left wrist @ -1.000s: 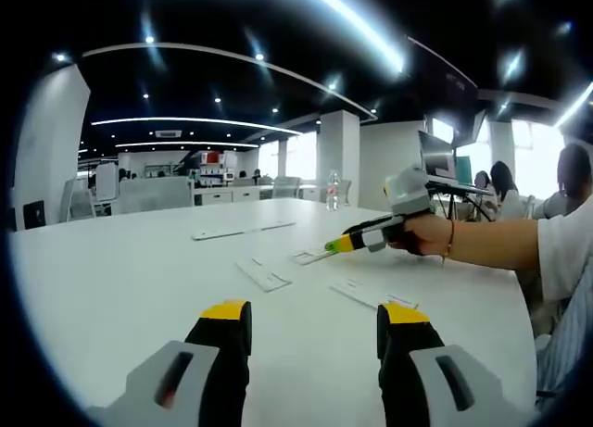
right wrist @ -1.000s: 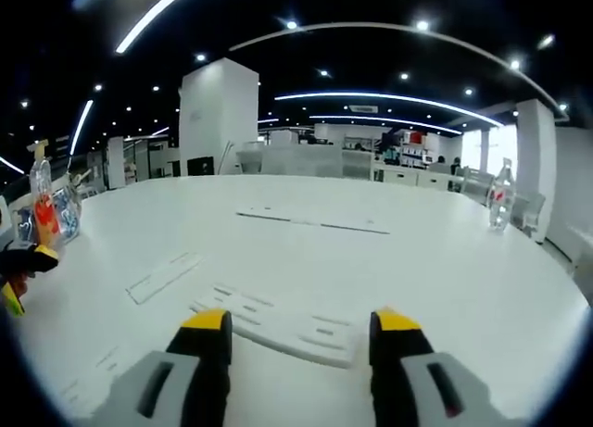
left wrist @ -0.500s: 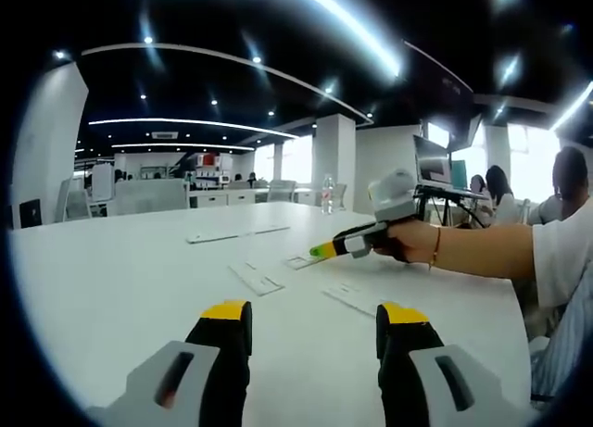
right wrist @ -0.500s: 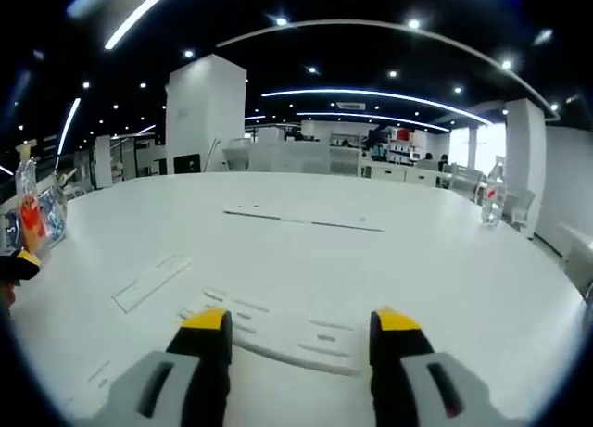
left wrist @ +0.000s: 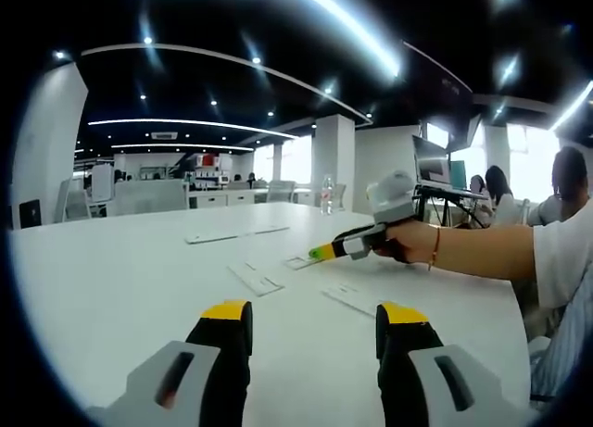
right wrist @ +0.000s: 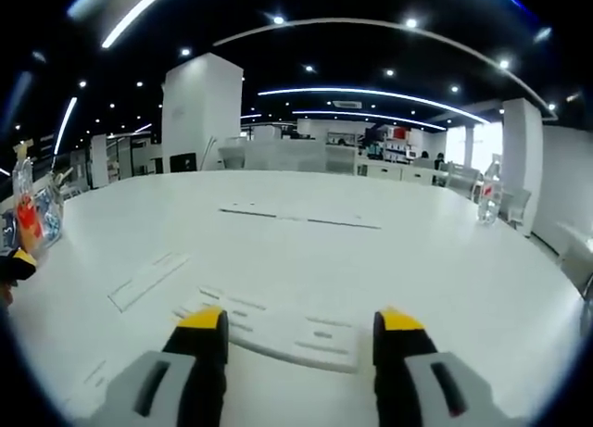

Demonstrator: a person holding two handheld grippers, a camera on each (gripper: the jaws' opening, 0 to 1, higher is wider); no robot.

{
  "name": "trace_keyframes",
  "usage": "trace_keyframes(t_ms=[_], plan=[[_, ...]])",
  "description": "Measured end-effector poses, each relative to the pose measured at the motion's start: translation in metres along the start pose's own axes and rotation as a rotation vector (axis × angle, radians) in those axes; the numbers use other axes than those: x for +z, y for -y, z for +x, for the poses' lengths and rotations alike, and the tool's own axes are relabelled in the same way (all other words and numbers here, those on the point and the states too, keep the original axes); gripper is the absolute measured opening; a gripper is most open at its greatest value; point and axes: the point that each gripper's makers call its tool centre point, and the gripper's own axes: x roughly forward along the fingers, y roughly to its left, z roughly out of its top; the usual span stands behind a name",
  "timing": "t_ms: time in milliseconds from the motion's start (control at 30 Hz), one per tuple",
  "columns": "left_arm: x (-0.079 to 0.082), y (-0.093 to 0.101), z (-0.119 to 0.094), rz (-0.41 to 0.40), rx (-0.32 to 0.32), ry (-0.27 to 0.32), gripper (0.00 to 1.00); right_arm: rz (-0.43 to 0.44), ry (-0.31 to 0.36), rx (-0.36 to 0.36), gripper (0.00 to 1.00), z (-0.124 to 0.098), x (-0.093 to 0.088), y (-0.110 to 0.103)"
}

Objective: Locate the socket holder cover, grip the socket holder cover, clip it into the socket holder slot.

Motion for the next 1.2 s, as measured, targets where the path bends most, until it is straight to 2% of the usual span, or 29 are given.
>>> trace_keyframes(t_ms=[433, 600, 1200], plan=[[-0.0006, -0.0001, -0.0003, -0.003, 0.001, -0.001, 0.53, 0.071, -0.008, 0.011, 0.61, 0.0000, -0.0039, -0.0010], [-0.0004, 0.0005, -0.0004, -0.002, 0.001, -0.001, 0.53, 0.078, -0.009, 0.016, 0.58, -0.0004, -0.0040, -0.0029], [0.0010, 0.0010, -0.0004, -0.002, 0.001, 0.001, 0.53, 0.080, -0.008, 0.005, 0.58, -0.0023, -0.0031, -0.0066]])
